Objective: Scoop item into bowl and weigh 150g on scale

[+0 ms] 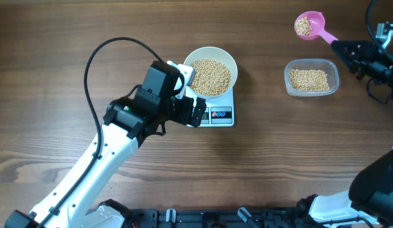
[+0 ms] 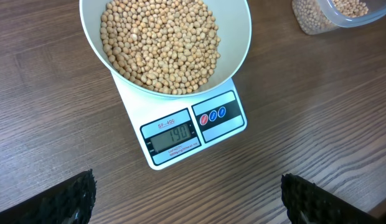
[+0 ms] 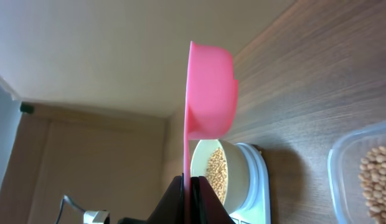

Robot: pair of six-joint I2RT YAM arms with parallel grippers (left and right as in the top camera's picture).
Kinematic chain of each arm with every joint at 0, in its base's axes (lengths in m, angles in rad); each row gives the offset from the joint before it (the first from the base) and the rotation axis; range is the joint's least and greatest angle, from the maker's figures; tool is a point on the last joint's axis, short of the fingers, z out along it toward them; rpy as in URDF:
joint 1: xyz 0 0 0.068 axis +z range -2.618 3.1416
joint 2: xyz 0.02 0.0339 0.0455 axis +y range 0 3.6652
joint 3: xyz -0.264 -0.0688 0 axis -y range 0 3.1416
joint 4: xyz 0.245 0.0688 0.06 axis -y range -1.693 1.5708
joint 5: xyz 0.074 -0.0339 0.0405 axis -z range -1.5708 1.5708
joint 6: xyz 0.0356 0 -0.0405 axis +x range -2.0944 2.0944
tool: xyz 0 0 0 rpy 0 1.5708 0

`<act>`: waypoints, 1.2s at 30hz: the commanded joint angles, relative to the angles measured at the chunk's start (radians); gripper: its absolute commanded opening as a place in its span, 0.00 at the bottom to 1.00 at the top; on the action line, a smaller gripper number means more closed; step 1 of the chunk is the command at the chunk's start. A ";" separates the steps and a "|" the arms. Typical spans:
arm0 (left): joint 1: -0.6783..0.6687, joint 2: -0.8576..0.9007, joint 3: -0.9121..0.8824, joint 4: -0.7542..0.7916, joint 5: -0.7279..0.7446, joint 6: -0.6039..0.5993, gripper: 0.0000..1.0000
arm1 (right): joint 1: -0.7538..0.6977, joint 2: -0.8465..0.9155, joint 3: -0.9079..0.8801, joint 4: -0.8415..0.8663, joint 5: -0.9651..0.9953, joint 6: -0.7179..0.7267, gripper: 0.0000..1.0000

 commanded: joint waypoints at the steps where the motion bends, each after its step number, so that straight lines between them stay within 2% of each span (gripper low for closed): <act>1: 0.007 -0.003 0.015 0.003 -0.006 -0.005 1.00 | 0.002 -0.018 0.012 0.016 0.073 0.055 0.04; 8: 0.007 -0.003 0.015 0.003 -0.006 -0.005 1.00 | 0.002 -0.018 0.012 0.016 0.073 0.110 0.04; 12: 0.007 -0.003 0.015 0.003 -0.006 -0.005 1.00 | 0.002 -0.021 0.012 0.015 0.076 0.039 0.04; 15: 0.007 -0.003 0.015 0.003 -0.006 -0.005 1.00 | 0.002 -0.021 0.012 -0.024 0.151 0.027 0.04; 22: 0.007 -0.003 0.015 0.003 -0.006 -0.005 1.00 | 0.002 -0.022 0.012 -0.282 0.304 -0.166 0.04; 28: 0.007 -0.003 0.015 0.003 -0.006 -0.005 1.00 | 0.002 -0.027 0.012 -0.289 0.439 -0.246 0.04; 32: 0.007 -0.003 0.015 0.003 -0.006 -0.005 1.00 | 0.002 -0.064 0.012 -0.311 0.523 -0.395 0.04; 36: 0.007 -0.003 0.015 0.003 -0.006 -0.005 1.00 | 0.002 -0.149 0.012 -0.350 0.759 -0.471 0.04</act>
